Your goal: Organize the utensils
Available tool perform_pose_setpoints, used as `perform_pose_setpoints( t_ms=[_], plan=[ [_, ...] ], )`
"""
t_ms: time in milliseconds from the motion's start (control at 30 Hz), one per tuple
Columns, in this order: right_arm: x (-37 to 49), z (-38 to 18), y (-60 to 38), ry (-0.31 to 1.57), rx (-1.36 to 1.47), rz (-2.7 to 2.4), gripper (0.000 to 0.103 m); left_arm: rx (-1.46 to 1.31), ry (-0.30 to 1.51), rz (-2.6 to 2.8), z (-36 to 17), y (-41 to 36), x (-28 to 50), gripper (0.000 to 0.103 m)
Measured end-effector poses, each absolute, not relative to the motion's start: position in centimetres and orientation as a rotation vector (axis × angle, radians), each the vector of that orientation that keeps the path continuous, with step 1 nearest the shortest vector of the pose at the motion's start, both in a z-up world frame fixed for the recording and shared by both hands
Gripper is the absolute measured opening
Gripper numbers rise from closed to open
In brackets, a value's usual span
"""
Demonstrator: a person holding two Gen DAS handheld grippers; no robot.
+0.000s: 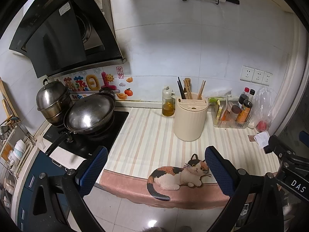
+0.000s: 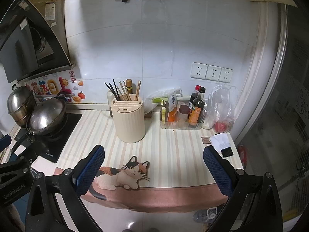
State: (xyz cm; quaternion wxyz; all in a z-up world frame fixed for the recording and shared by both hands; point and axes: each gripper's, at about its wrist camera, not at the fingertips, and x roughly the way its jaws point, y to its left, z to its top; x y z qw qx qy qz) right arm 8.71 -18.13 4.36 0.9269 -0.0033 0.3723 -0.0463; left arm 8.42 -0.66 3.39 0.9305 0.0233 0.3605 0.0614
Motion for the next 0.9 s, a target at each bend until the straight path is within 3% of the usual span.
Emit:
perform_pose_setpoints(
  t_ms=[900],
  plan=[
    [9.4, 4.5, -18.0, 0.760, 0.003, -0.110, 0.103, 0.051, 0.729, 0.123, 3.7, -0.9, 9.8, 0.103]
  ],
)
